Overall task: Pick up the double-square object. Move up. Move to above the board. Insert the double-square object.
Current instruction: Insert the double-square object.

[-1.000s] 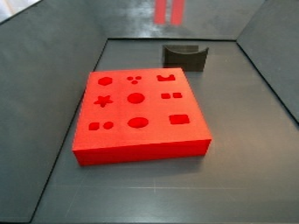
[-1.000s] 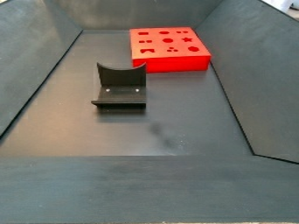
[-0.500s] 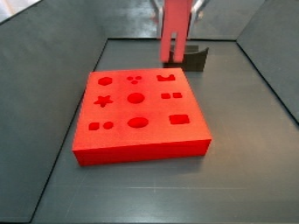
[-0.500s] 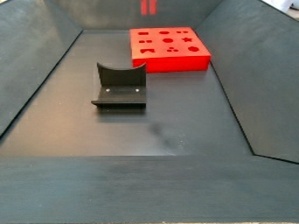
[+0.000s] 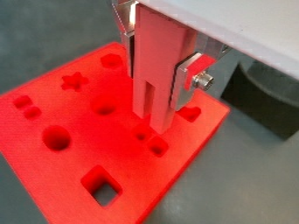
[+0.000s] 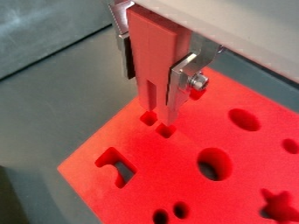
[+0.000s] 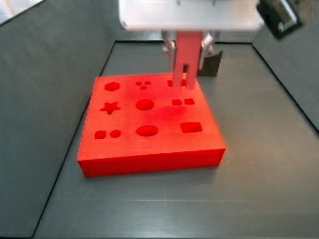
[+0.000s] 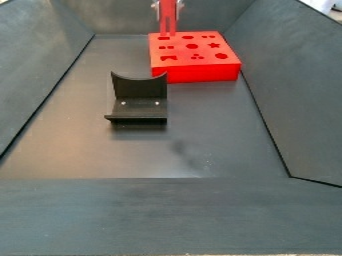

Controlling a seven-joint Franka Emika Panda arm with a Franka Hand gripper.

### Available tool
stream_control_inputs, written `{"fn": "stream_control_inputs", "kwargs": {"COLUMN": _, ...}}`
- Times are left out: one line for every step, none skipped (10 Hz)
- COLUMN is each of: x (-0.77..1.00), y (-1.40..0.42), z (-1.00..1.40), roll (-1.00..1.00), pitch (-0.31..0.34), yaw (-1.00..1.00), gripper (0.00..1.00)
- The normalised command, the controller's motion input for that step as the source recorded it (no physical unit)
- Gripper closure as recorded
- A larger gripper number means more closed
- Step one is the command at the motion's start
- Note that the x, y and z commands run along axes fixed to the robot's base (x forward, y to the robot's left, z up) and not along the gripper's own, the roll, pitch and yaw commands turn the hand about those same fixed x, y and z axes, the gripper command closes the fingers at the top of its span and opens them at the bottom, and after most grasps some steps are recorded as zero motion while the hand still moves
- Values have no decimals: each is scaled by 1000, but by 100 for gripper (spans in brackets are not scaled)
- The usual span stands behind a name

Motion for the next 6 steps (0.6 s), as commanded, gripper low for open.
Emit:
{"fn": "stream_control_inputs", "kwargs": {"x": 91, "y": 23, "z": 0, "roll": 0, "pitch": 0, "yaw": 0, "gripper": 100}}
{"fn": "stream_control_inputs", "kwargs": {"x": 0, "y": 9, "z": 0, "roll": 0, "pitch": 14, "yaw": 0, "gripper": 100}}
{"fn": "stream_control_inputs", "kwargs": {"x": 0, "y": 0, "z": -346, "roll": 73, "pitch": 0, "yaw": 60, "gripper": 100}}
{"fn": "stream_control_inputs", "kwargs": {"x": 0, "y": 0, "z": -483, "roll": 143, "pitch": -17, "yaw": 100, "gripper": 100}}
{"fn": "stream_control_inputs", "kwargs": {"x": 0, "y": 0, "z": -554, "roll": 156, "pitch": -31, "yaw": 151, "gripper": 100}}
{"fn": "stream_control_inputs", "kwargs": {"x": 0, "y": 0, "z": -620, "roll": 157, "pitch": -67, "yaw": 186, "gripper": 100}}
